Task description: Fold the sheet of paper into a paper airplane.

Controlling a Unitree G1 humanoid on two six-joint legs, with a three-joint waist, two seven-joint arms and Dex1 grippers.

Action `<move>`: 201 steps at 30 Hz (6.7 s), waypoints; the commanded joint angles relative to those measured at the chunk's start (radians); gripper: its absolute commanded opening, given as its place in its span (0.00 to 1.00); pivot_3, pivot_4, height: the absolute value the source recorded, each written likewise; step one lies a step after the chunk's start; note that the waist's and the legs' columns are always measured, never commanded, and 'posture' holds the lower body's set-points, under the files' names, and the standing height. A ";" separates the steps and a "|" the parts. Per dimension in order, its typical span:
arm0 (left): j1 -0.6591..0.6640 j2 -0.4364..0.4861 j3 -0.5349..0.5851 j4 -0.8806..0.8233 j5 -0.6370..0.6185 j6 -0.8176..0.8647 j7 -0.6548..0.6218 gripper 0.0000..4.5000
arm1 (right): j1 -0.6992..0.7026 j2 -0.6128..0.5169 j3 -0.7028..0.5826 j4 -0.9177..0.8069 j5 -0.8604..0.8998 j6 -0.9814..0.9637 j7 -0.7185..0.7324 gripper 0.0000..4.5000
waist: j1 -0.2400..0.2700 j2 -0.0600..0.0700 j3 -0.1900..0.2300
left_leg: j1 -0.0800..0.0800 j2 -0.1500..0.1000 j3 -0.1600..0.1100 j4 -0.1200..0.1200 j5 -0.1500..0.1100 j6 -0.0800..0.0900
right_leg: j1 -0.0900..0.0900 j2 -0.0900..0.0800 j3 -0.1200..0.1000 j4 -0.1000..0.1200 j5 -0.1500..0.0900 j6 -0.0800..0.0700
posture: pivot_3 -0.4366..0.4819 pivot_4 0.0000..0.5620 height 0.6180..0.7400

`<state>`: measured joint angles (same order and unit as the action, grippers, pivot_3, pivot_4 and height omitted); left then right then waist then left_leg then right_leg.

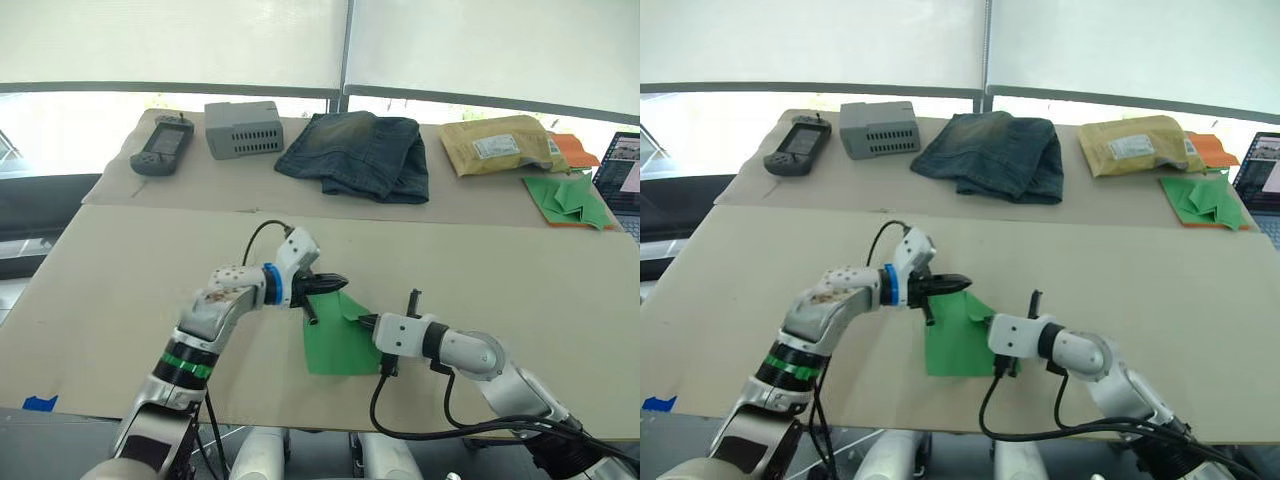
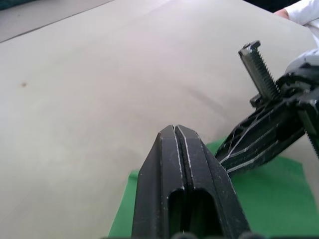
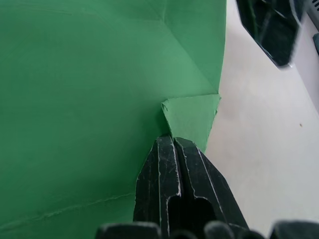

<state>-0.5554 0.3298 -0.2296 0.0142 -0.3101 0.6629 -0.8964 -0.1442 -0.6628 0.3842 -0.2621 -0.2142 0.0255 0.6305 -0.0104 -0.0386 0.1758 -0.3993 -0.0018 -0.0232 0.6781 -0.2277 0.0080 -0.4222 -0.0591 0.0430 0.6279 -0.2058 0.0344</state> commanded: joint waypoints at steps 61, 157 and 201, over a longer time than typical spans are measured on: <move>-0.070 -0.040 -0.196 0.232 0.235 -0.195 -0.013 0.00 | 0.192 0.148 -0.394 -0.245 0.436 0.388 0.013 0.01 | 0.023 0.002 -0.010 | 0.004 0.000 0.000 0.000 0.000 0.000 | 0.004 0.000 0.000 0.000 -0.001 0.001 | 0.48 0.27 0.91; 0.044 0.135 0.012 -0.194 -0.079 0.152 0.236 0.01 | -0.175 0.160 -0.255 -0.070 0.285 0.434 0.001 0.00 | 0.003 0.000 -0.010 | 0.003 0.000 0.000 -0.014 0.000 0.000 | -0.002 -0.002 0.001 -0.002 -0.004 -0.005 | 0.48 0.27 0.91; 0.101 0.129 -0.195 -0.296 0.210 0.074 0.212 0.01 | -0.332 0.213 -0.056 0.248 0.309 0.389 0.266 0.00 | -0.004 0.001 -0.009 | 0.004 0.000 0.000 -0.014 0.000 0.000 | -0.002 0.000 0.001 -0.001 -0.004 -0.004 | 0.48 0.27 0.91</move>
<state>-0.4429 0.4611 -0.4431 -0.2418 -0.1020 0.7301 -0.6871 -0.4655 -0.4417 0.3221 -0.0071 0.1021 0.4477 0.8860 -0.0147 -0.0374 0.1668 -0.3951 -0.0015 -0.0234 0.6646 -0.2278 0.0080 -0.4242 -0.0592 0.0437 0.6273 -0.2101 0.0301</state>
